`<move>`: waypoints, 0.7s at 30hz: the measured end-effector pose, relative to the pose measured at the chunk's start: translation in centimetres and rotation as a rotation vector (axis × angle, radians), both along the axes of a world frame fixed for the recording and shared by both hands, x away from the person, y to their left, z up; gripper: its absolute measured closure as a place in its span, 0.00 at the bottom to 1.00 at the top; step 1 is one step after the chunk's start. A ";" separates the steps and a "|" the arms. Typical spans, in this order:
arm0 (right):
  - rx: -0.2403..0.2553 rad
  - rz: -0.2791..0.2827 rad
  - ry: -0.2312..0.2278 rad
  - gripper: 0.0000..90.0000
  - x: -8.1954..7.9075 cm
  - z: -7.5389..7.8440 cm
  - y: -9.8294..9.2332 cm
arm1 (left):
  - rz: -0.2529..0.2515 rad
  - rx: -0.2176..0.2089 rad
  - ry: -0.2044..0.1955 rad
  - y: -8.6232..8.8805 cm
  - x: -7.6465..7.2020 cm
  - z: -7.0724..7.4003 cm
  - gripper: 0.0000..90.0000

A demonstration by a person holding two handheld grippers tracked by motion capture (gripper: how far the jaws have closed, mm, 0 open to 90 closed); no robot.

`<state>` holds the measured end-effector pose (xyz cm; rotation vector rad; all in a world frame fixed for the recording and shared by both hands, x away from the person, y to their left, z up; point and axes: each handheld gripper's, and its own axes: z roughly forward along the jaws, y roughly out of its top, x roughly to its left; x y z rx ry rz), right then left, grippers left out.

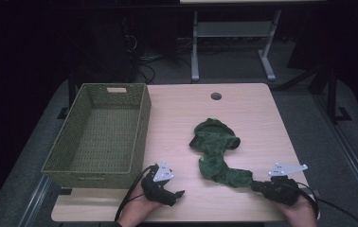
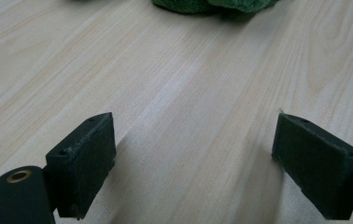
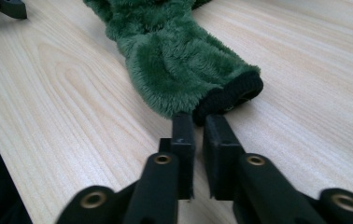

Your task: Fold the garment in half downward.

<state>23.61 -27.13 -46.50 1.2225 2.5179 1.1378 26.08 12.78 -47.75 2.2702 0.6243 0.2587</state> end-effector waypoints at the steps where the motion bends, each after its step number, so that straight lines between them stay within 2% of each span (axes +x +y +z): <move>1: 0.000 0.002 -0.004 0.96 0.0 0.0 0.0 | 0.000 0.000 0.000 0.0 0.0 0.0 0.14; 6: 0.008 0.005 -0.020 0.97 -0.1 0.6 -0.1 | 0.000 0.000 0.000 0.0 0.0 0.0 0.14; 14: 0.038 0.035 -0.080 0.98 0.1 2.5 0.3 | -0.003 -0.001 0.000 0.0 0.0 0.0 0.14; 21: 0.072 0.088 -0.131 0.98 1.4 4.5 2.1 | -0.003 0.000 -0.001 0.0 0.0 0.0 0.14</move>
